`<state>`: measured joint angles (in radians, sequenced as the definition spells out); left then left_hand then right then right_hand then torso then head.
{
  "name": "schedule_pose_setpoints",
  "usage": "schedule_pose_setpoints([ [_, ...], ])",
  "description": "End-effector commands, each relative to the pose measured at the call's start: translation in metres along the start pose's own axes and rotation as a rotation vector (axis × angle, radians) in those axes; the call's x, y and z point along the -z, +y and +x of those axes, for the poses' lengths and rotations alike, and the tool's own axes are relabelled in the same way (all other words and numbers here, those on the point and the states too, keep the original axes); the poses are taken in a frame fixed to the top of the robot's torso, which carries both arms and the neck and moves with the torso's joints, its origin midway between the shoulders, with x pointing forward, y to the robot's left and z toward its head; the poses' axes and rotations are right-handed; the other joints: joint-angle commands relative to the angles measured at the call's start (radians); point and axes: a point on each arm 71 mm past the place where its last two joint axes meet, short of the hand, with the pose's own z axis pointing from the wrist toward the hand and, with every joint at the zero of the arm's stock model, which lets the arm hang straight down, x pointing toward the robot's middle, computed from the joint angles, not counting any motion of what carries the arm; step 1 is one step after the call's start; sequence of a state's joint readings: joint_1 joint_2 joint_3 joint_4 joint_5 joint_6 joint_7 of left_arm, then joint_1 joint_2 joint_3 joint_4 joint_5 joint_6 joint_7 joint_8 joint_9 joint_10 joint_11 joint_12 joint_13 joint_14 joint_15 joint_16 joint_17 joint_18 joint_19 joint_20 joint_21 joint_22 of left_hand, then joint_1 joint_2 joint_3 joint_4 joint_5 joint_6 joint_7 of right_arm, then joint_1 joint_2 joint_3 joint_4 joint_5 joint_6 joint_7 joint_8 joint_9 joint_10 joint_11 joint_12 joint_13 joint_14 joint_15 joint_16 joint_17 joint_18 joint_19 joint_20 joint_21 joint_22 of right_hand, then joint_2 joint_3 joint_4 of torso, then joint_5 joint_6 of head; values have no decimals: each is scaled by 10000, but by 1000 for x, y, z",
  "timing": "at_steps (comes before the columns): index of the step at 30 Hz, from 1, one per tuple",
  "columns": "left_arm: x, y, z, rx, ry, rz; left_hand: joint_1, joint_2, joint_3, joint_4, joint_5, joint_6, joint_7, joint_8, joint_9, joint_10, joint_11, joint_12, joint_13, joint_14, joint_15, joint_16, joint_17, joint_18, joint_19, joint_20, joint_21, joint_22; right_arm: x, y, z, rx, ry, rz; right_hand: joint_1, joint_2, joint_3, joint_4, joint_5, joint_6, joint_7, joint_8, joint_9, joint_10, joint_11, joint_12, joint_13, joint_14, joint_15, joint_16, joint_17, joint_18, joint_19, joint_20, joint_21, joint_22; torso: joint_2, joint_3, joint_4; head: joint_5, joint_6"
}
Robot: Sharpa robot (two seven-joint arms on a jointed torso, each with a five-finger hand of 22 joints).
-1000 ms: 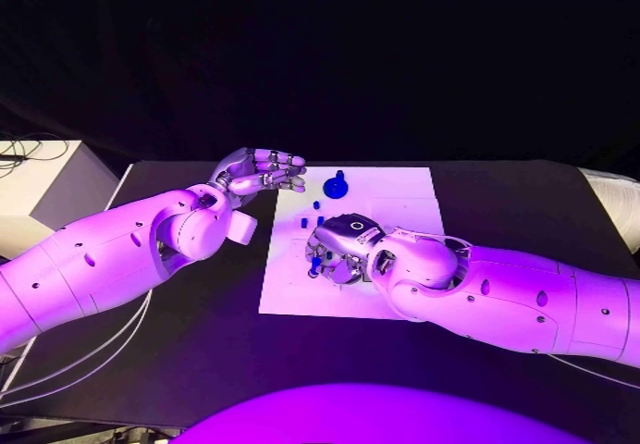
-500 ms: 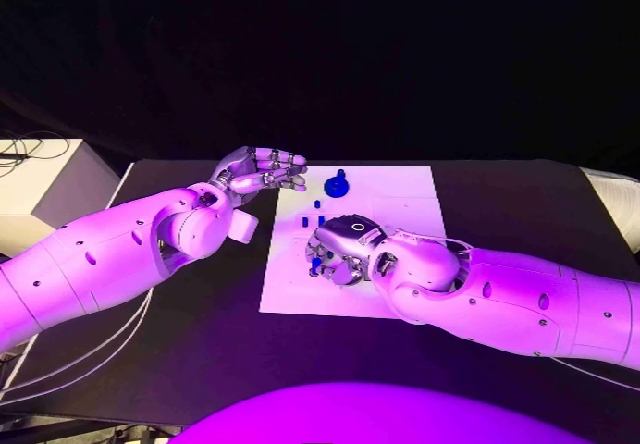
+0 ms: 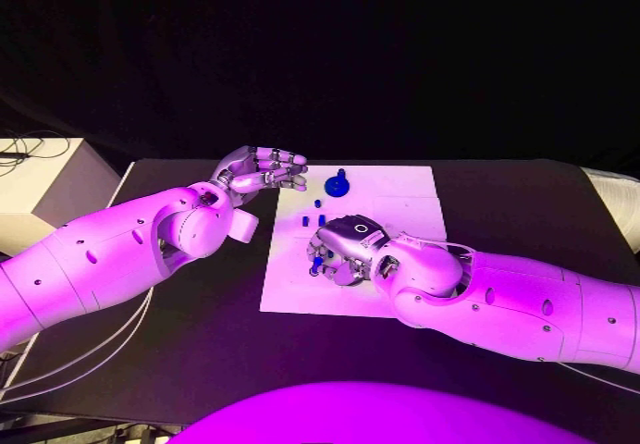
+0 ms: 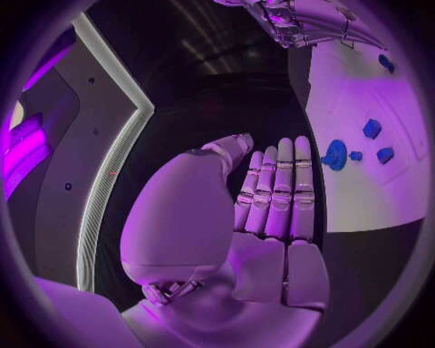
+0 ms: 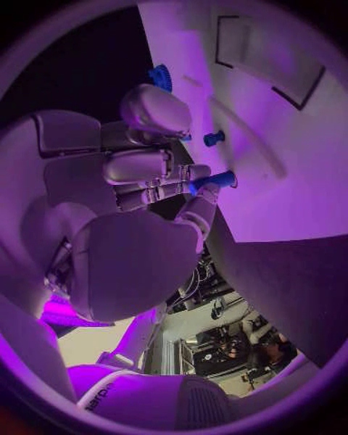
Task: Assemble the parts on the task board
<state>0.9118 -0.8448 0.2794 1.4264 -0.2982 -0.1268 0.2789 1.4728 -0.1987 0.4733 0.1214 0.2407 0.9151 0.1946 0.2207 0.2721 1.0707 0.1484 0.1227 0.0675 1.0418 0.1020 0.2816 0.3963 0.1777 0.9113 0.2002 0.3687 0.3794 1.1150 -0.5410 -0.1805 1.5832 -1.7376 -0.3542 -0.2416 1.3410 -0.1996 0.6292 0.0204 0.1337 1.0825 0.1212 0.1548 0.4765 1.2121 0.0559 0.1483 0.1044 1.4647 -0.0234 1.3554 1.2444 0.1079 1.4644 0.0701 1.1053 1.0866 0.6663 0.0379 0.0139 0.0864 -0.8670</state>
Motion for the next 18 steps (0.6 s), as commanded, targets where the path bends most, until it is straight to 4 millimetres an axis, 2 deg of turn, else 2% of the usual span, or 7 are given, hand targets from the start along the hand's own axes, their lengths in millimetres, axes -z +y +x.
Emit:
schedule_pose_setpoints([
  [1,0,0,2,123,175,36,13,-30,8,15,36,17,71,-56,-9,47,43,-69,-6,83,15,-37,11,-11,43,-12,24,17,0,0,-1,181,-165,24,37,11,-1,-67,32,58,12,35,18,73,9,17,8,471,-48,61,8,-71,-29,-45,33,8,3,1,-1,1,-8],
  [14,0,0,3,130,194,22,13,-30,8,15,36,17,71,-56,-9,47,43,-69,-6,83,15,-37,11,-11,43,-12,24,17,1,4,0,125,-94,-91,35,0,-2,-74,31,60,13,36,20,77,10,13,11,471,-49,64,9,-72,-27,-45,41,18,-1,6,5,15,-42],
  [18,0,0,2,129,193,14,13,-30,8,15,36,17,71,-56,-9,47,43,-69,-6,83,15,-37,11,-11,43,-12,24,17,1,5,0,94,-86,-113,35,0,-2,-74,31,60,13,36,20,77,10,13,11,471,-49,64,9,-72,-27,-45,41,18,-2,-3,-2,18,-57],
])
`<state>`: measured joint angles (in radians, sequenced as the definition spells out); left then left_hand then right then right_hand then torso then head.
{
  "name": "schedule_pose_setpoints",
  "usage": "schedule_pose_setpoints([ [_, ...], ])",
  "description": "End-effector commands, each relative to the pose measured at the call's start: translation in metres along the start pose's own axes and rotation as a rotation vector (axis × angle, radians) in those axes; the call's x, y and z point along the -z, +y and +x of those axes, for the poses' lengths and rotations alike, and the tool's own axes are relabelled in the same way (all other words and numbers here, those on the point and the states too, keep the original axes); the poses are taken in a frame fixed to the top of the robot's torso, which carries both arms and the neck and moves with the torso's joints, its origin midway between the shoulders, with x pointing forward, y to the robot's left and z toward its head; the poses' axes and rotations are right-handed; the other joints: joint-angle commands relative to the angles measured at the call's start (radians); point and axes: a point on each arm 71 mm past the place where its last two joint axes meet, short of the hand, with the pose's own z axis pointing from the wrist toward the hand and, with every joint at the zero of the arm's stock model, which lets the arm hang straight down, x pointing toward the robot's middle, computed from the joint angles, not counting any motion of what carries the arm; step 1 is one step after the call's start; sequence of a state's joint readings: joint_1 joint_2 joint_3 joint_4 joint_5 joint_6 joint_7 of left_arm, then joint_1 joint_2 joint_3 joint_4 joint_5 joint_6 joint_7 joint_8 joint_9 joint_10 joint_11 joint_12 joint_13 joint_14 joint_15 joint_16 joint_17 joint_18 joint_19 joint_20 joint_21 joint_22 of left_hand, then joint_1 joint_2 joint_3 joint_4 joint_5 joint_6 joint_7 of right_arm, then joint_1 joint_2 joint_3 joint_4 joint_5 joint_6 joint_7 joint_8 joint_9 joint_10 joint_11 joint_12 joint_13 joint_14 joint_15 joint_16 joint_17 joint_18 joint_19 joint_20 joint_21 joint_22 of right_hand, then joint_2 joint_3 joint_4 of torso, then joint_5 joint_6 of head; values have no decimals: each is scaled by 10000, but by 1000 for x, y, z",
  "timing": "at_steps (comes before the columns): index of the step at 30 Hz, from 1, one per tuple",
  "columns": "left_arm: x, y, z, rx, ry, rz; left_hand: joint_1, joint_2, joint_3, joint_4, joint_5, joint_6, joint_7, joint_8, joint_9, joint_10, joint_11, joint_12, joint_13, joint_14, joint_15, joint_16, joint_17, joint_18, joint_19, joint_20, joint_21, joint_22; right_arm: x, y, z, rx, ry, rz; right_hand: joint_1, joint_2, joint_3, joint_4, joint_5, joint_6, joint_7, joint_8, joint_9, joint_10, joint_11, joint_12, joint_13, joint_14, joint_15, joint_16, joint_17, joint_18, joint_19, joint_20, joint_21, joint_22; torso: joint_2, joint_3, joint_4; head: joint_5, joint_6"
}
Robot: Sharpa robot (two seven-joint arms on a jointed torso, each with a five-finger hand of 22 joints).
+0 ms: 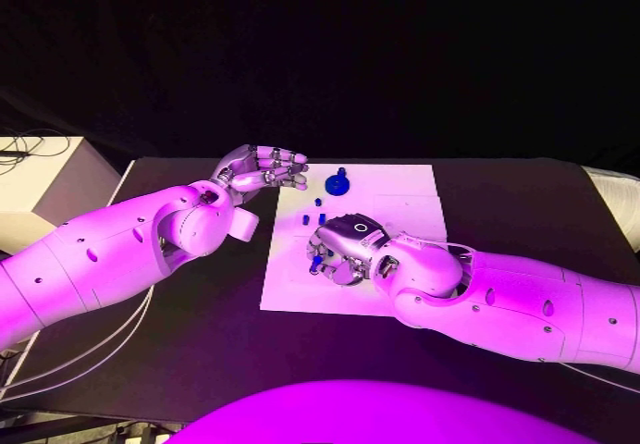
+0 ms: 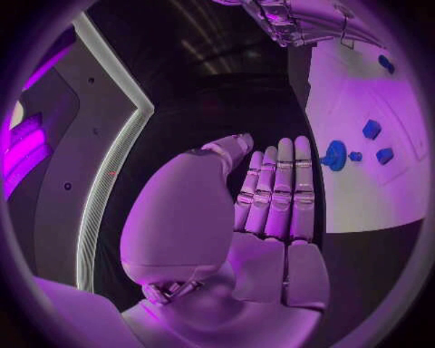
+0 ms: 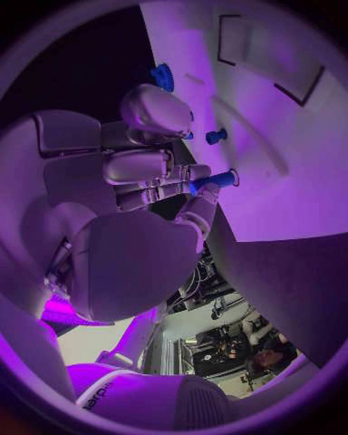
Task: Assemble the parts on the task board
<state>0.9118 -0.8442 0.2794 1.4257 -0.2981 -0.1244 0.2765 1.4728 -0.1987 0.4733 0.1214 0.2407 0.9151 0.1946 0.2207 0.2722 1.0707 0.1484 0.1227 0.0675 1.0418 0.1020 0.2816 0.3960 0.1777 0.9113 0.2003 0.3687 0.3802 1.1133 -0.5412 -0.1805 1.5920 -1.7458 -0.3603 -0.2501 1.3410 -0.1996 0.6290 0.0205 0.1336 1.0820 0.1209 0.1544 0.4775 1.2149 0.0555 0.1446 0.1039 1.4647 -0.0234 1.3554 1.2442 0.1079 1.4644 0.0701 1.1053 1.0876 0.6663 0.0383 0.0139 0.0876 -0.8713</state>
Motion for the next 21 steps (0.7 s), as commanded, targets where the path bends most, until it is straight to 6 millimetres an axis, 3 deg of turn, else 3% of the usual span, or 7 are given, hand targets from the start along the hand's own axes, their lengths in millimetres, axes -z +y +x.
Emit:
schedule_pose_setpoints([
  [1,0,0,2,120,172,37,13,-30,8,15,36,16,71,-56,-10,47,42,-70,-6,83,15,-38,13,-11,43,-13,24,9,0,2,0,70,-20,-101,35,0,-1,-76,32,65,16,40,9,49,14,50,15,470,-49,64,10,-72,-27,-45,41,9,-3,-9,-5,10,-14],
  [21,0,0,2,122,184,30,16,-23,10,12,34,16,75,-64,-14,40,48,-96,-6,84,20,-74,25,-15,36,-12,16,17,-1,-1,4,175,261,8,35,0,-1,-76,32,65,16,40,9,49,14,50,15,470,-49,64,10,-72,-27,-45,41,9,2,-7,0,11,-14],
])
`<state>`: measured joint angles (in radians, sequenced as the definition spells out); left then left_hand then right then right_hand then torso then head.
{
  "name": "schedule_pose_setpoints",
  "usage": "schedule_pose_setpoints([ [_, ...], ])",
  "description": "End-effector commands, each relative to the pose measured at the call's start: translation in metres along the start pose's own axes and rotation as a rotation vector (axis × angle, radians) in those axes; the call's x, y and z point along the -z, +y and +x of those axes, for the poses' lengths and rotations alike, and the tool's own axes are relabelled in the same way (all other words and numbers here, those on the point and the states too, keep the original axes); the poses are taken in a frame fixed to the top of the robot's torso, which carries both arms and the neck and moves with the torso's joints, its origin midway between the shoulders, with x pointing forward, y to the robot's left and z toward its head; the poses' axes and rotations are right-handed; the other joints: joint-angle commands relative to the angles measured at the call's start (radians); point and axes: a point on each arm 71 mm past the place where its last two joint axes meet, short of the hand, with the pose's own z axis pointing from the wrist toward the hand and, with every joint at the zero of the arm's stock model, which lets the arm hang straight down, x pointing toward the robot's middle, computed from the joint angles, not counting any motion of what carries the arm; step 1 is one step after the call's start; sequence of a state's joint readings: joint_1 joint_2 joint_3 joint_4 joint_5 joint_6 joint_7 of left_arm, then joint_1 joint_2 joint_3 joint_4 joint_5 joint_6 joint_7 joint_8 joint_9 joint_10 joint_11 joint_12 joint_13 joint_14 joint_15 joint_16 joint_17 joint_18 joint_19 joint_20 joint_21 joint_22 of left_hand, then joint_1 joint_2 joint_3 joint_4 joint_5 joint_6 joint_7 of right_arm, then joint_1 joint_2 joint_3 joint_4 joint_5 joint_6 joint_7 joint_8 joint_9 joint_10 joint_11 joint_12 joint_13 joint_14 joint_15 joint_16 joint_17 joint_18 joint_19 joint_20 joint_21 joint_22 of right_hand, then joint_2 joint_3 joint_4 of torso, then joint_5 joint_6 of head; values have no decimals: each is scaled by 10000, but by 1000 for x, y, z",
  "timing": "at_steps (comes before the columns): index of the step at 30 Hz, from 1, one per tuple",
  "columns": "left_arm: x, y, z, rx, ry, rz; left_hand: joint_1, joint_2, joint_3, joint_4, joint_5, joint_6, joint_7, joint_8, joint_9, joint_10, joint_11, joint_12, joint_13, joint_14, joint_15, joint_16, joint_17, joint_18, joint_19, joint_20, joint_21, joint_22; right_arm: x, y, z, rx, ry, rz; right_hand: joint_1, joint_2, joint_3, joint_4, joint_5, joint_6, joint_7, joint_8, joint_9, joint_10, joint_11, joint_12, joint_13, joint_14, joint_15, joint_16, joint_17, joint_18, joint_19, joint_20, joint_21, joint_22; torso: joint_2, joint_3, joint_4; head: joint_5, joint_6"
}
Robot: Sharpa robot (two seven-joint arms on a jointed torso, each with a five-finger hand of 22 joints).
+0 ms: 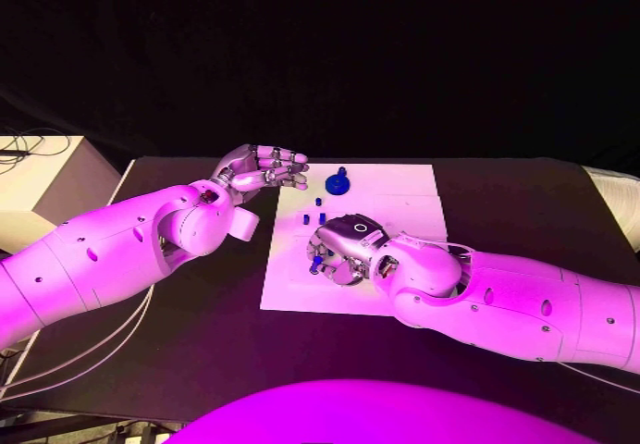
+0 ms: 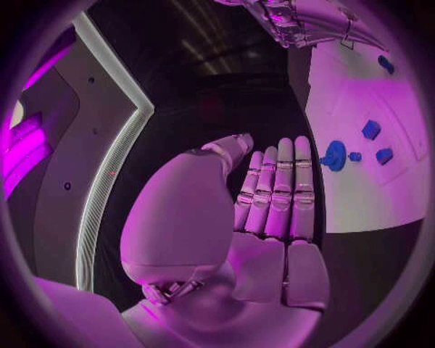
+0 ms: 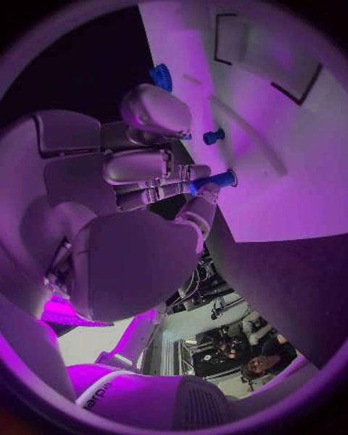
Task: Assemble the parts on the task board
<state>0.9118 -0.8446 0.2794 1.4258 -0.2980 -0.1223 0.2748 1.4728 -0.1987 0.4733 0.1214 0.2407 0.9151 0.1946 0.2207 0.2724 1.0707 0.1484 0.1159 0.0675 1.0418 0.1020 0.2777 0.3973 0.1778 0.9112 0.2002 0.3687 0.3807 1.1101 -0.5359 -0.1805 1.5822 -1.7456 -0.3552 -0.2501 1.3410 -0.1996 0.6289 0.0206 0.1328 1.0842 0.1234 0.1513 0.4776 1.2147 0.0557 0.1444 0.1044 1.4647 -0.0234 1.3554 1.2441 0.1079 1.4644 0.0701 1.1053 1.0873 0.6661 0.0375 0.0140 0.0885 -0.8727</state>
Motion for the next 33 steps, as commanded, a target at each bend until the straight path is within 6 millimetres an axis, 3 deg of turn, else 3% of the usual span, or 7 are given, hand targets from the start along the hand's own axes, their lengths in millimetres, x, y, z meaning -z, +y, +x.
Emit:
schedule_pose_setpoints([
  [1,0,0,2,117,167,48,16,-23,10,12,34,16,75,-64,-16,40,48,-28,-6,84,20,-35,12,-15,36,-12,16,12,0,-1,3,181,206,-7,35,1,0,-76,40,43,-9,72,8,51,12,52,10,471,-49,64,11,-72,-27,-45,41,11,1,1,-3,0,1],
  [17,0,-1,2,107,151,48,16,-23,10,12,34,16,75,-64,-16,40,48,-28,-6,84,20,-35,12,-15,36,-12,16,12,-3,-2,13,149,461,26,-17,-51,-2,-87,34,20,-2,57,8,50,22,8,18,459,-43,43,-35,-63,-43,-42,-6,-26,8,9,12,23,1],
  [23,0,-1,1,99,134,33,15,-15,12,14,34,20,77,-66,-16,42,49,-37,-4,88,21,-49,18,-16,34,-12,13,16,-2,-2,14,3,409,-62,-522,-589,-223,101,172,-773,212,-426,-198,-510,259,-410,-104,416,151,-4,-154,-48,-127,93,-210,-177,2,-9,-10,39,1],
  [26,1,-1,1,94,125,26,15,-15,12,14,34,20,77,-66,-16,42,49,-37,-4,88,21,-49,18,-16,34,-12,13,16,-2,-2,13,-72,290,-122,-595,-734,-689,186,64,-1222,194,-691,-323,-1102,297,-623,-227,344,187,-165,-445,68,-307,164,-760,-676,-3,1,-8,27,1],
  [30,1,-1,1,91,121,21,15,-15,12,14,34,20,77,-66,-16,42,49,-37,-4,88,21,-49,18,-16,34,-12,13,16,-1,-2,12,-135,154,-170,-348,-551,-1542,282,33,-1490,145,-818,-425,-1541,347,-567,-294,261,229,-334,-740,133,-400,211,-1156,-1007,-3,8,-4,18,1],
  [31,1,-1,1,91,122,18,15,-15,12,14,34,20,77,-66,-16,42,49,-37,-4,88,21,-49,18,-16,34,-12,13,16,-1,-2,12,-151,111,-174,-165,-414,-1988,352,20,-1621,78,-827,-479,-1747,375,-491,-318,225,251,-400,-862,158,-433,233,-1333,-1153,-1,9,-2,11,1],
  [33,1,-1,1,91,125,15,15,-15,12,14,34,20,77,-66,-16,42,49,-37,-4,88,21,-49,18,-16,34,-12,13,16,-1,-2,12,-167,56,-166,-79,-362,-2173,393,22,-1627,81,-817,-496,-1807,381,-431,-321,219,255,-407,-890,164,-431,239,-1377,-1184,1,8,-2,5,1],
])
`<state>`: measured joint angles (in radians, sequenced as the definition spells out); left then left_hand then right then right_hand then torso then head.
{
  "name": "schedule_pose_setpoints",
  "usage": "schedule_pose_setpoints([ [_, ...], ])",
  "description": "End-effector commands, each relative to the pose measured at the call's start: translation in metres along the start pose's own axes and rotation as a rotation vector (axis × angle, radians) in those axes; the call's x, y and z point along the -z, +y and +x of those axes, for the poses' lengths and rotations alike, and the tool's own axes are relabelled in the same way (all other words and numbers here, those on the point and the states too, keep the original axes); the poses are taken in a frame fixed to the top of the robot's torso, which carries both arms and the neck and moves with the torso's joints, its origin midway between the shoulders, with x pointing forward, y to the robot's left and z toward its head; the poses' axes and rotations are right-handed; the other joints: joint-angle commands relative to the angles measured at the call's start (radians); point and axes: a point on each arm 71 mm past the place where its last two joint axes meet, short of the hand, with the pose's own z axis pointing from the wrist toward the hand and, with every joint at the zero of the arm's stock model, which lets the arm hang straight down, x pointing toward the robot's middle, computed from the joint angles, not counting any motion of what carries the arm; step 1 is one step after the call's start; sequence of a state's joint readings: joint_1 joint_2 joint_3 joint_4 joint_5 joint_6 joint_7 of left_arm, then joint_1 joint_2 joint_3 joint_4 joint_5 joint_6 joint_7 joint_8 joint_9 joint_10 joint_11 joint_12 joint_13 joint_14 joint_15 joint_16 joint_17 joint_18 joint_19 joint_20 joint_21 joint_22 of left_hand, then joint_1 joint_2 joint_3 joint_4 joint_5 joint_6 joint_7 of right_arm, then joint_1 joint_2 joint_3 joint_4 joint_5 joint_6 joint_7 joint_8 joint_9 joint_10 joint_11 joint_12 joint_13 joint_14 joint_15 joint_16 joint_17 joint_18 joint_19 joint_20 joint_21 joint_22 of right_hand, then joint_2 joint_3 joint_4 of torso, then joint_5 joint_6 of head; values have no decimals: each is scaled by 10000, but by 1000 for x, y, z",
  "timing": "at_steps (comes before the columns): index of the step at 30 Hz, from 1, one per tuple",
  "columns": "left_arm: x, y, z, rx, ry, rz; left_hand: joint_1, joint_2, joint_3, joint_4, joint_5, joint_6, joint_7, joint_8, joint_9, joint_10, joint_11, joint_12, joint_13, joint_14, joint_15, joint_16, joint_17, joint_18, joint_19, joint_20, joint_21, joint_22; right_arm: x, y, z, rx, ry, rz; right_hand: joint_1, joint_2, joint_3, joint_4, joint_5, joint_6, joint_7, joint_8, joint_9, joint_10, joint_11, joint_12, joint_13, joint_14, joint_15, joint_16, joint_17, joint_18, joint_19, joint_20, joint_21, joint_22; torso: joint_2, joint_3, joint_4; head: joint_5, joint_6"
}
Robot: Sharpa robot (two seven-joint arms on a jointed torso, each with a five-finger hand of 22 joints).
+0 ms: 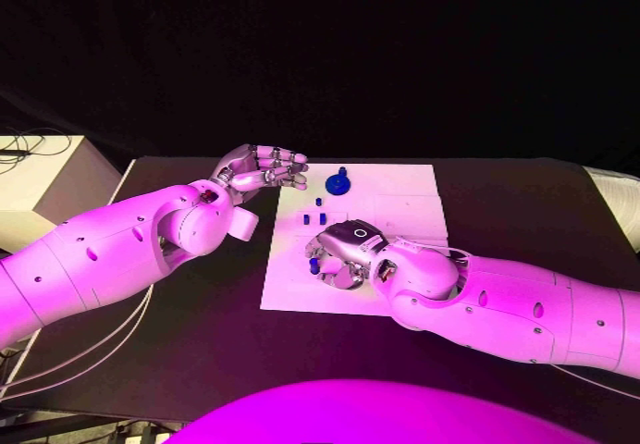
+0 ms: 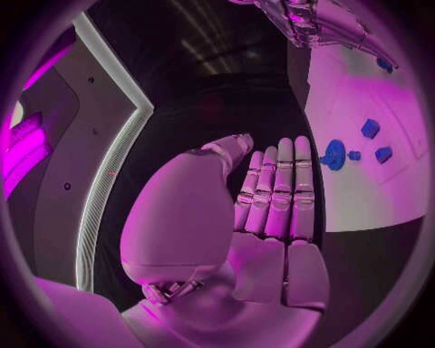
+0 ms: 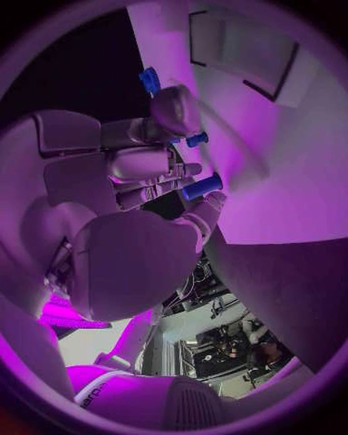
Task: Assemble the parts on the task board
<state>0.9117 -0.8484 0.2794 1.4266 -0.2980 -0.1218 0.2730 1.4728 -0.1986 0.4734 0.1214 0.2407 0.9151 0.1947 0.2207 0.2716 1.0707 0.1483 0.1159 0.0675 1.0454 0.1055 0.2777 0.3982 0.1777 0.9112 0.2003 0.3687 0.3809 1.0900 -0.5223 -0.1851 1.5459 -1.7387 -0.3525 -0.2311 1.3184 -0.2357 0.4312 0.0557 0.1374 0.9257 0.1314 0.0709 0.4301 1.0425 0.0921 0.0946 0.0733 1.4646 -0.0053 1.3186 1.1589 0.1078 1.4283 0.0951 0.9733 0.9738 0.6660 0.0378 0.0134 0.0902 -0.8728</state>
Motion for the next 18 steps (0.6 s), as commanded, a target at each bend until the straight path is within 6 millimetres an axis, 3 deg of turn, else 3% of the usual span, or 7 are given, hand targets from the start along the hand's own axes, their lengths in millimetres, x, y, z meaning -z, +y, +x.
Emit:
schedule_pose_setpoints([
  [1,0,0,2,108,146,36,15,-15,12,14,34,20,76,-65,-8,42,50,-37,-5,53,-14,-50,9,-16,34,-12,13,15,1,2,-1,-85,-212,-202,211,35,-331,75,-18,-55,29,-12,-37,-144,25,104,-15,203,80,-71,-98,173,-77,-7,-116,-98,3,4,3,-12,2],
  [6,0,0,2,105,146,18,15,-15,12,14,34,20,76,-65,-8,42,50,-37,-5,53,-14,-50,9,-16,34,-12,13,15,2,0,-4,-183,-621,-143,508,181,-830,241,5,-88,-9,-3,-105,-417,58,277,-32,166,107,-117,-219,193,-87,14,-287,-226,4,4,-2,-16,2],
  [15,0,0,2,106,152,7,15,-15,12,14,34,20,76,-65,-8,42,50,-37,-5,53,-14,-50,9,-16,34,-12,13,15,6,-1,-11,-499,-1465,-115,607,222,-958,314,35,-129,-32,-18,-138,-440,53,387,-24,161,104,-127,-258,197,-79,16,-318,-243,-3,2,4,-43,4],
  [18,0,0,2,110,166,8,15,-15,12,14,34,20,76,-65,-8,42,50,-37,-5,53,-14,-50,9,-16,34,-12,13,15,11,-4,-13,-709,-1698,-38,725,221,-1222,453,73,-411,-47,-73,-231,-544,54,522,-30,152,104,-145,-319,201,-65,15,-369,-271,-6,-1,3,-73,43],
])
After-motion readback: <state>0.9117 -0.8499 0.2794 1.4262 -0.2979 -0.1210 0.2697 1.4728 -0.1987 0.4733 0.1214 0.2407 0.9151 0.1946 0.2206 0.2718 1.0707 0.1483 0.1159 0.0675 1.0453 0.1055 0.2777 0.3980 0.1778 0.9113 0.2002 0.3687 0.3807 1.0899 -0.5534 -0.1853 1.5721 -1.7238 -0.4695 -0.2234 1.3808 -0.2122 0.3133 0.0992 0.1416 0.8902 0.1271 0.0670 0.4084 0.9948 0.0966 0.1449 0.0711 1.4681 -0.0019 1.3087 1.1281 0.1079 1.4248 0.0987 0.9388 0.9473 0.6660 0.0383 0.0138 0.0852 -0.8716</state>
